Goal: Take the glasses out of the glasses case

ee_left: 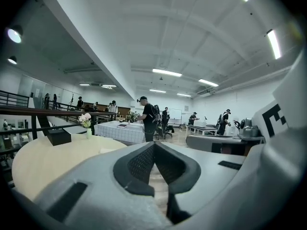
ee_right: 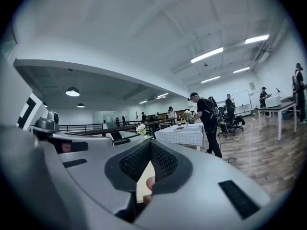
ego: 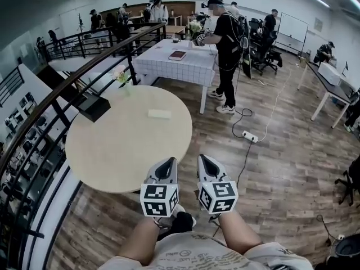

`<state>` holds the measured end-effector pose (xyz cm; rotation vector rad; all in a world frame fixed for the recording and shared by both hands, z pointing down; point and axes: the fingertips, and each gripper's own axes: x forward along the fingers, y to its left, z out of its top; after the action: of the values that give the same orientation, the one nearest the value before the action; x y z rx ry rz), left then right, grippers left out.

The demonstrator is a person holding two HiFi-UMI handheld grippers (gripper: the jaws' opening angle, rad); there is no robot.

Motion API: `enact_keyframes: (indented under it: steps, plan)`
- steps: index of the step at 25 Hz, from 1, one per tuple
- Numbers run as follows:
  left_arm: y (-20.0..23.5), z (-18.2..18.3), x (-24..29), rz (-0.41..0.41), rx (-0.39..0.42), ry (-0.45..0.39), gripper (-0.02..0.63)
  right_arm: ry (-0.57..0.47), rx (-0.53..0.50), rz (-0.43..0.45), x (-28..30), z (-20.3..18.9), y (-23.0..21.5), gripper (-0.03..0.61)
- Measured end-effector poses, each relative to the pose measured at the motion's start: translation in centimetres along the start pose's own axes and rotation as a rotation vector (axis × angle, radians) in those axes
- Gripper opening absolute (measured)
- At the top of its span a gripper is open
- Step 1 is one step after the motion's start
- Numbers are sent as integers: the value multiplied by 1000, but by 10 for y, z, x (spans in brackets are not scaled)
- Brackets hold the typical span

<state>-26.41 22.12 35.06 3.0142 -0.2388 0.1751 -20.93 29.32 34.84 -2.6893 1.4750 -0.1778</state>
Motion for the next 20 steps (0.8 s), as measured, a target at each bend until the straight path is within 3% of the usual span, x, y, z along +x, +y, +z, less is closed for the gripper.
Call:
enact_keyframes:
  steps: [13, 20]
  plan:
    - [53, 37, 141, 3, -15, 8, 12, -1, -22, 19, 134, 32, -59, 9]
    - [98, 62, 196, 47, -22, -7, 12, 9, -35, 69, 210, 52, -69, 9]
